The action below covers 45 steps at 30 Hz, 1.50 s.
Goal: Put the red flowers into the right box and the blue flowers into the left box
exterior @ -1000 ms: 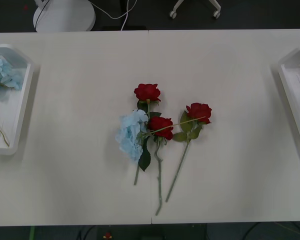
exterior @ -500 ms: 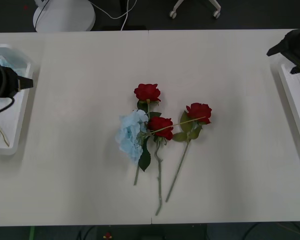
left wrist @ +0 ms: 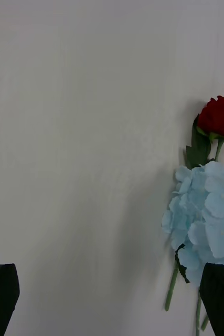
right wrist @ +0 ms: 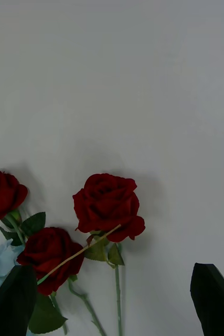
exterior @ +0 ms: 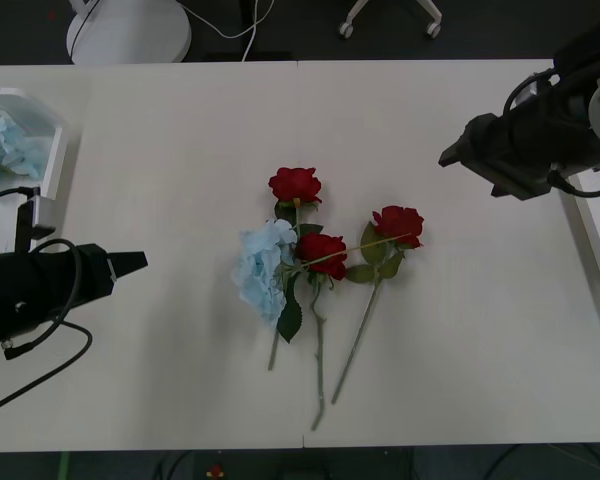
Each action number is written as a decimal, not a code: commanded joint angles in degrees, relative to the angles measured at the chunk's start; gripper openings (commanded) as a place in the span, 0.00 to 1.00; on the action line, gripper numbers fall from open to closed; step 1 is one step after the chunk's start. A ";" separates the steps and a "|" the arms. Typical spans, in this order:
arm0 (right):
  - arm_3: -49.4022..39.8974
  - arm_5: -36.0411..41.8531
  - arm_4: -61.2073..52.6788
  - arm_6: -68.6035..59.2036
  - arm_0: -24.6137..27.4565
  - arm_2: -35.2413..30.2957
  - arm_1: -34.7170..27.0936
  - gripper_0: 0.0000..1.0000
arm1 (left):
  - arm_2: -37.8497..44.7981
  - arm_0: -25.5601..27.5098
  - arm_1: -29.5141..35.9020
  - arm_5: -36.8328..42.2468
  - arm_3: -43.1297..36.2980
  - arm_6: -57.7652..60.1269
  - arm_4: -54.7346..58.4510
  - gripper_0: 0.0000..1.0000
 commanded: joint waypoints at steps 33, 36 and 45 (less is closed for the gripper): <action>-1.29 -2.01 17.85 -1.03 7.88 14.85 10.34 0.84 | -33.09 -1.39 1.19 8.41 -20.70 61.89 -26.11 1.00; 0.73 -2.09 19.69 -1.21 7.79 14.85 12.97 0.85 | -38.37 -5.43 1.19 10.78 -20.43 69.97 -31.56 1.00; 4.95 -1.22 24.26 -1.47 7.79 14.85 19.74 0.85 | -52.34 -18.53 0.49 12.45 -10.94 91.42 -44.04 1.00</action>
